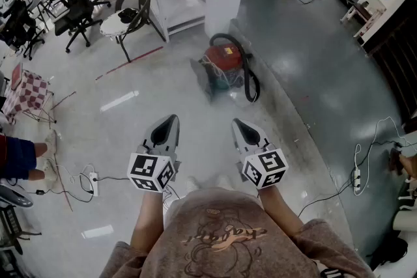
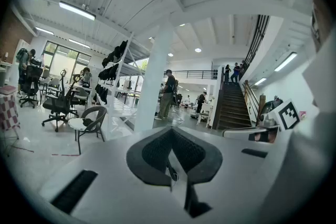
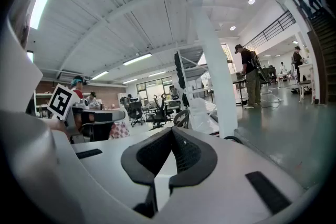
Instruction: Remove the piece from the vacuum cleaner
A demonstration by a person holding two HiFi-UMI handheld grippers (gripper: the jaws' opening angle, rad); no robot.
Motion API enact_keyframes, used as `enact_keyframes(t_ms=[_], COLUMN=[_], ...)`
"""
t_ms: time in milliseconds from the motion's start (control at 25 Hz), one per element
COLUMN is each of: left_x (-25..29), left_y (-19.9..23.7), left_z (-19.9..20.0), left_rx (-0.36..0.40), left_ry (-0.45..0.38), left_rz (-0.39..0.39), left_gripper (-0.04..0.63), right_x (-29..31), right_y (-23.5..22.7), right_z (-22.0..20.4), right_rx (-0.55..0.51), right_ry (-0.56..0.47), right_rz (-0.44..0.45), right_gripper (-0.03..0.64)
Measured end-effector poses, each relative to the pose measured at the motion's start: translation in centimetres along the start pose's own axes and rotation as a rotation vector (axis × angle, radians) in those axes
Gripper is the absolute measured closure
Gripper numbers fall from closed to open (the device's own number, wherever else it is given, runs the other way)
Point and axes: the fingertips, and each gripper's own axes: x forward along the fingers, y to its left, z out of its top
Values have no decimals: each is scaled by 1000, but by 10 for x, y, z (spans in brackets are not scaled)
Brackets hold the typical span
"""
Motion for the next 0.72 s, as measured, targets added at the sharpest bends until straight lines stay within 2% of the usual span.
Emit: enact_keyframes(t_ms=[400, 720], left_x=[-7, -10], left_y=[23, 36], left_z=[-4, -13], left_rx=[12, 36], left_ry=[31, 43], left_rz=[-25, -81], left_gripper=[594, 594], right_x=[17, 31], right_y=[14, 32], right_z=[-7, -21], right_rx=[34, 24], right_ry=[-9, -7], right_rz=[-32, -65], right_gripper=[617, 617])
